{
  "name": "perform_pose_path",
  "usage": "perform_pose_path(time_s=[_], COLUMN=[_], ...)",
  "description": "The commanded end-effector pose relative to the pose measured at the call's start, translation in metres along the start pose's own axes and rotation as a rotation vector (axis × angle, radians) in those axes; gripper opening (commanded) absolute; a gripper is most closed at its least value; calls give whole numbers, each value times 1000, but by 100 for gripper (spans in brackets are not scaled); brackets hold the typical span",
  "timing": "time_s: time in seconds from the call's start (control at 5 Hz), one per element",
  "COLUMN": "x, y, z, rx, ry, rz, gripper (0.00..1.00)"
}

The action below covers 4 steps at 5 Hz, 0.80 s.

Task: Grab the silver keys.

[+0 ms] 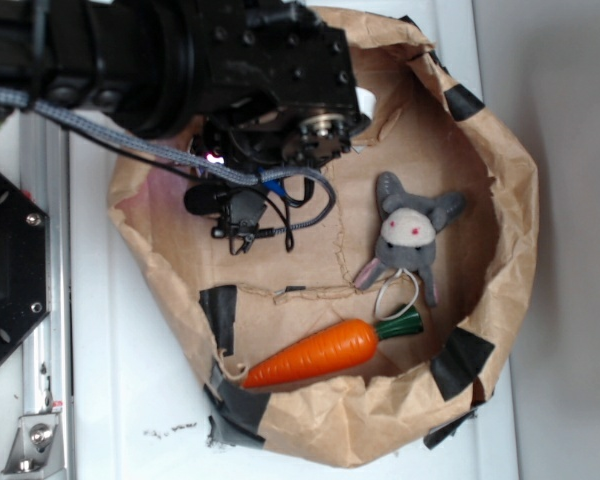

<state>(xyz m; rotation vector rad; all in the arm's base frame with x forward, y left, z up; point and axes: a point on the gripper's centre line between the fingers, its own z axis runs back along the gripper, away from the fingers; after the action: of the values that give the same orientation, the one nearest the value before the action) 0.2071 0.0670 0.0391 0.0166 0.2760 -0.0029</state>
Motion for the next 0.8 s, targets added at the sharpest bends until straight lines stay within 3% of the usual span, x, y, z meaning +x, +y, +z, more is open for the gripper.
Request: perform_pose_path(time_s=[0.0,0.2,0.4,0.6], x=[3,9,9,-5], y=[4,-2,-39,-56], z=[8,24,78,133], rx=[6,2,-84,-254], ry=[-35,-76,-128,-209], rz=[18,63,130,121], gripper=[0,0,0,0])
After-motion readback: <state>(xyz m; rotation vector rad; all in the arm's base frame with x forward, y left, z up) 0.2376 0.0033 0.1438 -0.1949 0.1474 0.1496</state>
